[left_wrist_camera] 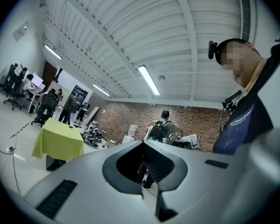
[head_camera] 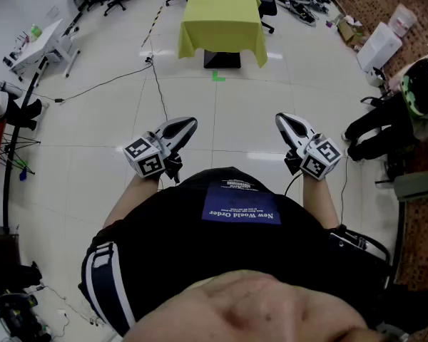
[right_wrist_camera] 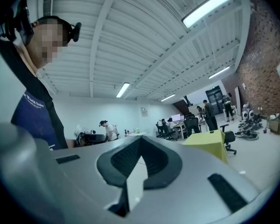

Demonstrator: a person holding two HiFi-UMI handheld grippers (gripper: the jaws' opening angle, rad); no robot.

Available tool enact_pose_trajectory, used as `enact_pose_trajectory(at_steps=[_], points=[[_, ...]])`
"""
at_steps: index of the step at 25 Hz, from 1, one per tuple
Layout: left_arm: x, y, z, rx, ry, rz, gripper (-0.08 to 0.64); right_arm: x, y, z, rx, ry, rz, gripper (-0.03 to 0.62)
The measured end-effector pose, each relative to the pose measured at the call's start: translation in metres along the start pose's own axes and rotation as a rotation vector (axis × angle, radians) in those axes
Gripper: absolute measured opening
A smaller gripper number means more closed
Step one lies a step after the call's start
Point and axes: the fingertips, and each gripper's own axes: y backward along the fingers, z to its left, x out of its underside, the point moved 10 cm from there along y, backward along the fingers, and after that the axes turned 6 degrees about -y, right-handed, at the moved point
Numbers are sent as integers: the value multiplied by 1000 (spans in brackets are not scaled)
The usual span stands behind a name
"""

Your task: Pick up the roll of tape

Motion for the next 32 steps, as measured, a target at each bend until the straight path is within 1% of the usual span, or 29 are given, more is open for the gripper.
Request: enact_pose_trajectory(at_steps=[3,9,12,15,18,22,26,29,32], points=[[2,-19,-10,-8,12,-4,5,-3,13,-14,-2,-5,-1,-12],[8,-55,-21,18,5,15,5,-7,36,-43,6,2,1,-14],[9,-64,-15,32,2,28,5,-6,35,-55,19,-7,1,-14],[10,-65,4,42,14,30,5,-3,19,-63,26,-7,7,-14],[12,-65,37,48,34,13,5,0,-7,-72,35,4,20,-13],[8,-62,95,80,46,-10,5,-6,-59,-76,60,38,23,-13],[-17,-49,169,123,28,1,5,-20,-131,-76,90,53,10,-13],[-35,-39,222,137,22,7,5,-31,-183,-82,113,52,1,-14],[-43,-33,267,135,22,8,5,-30,-227,-90,101,45,-2,-13]])
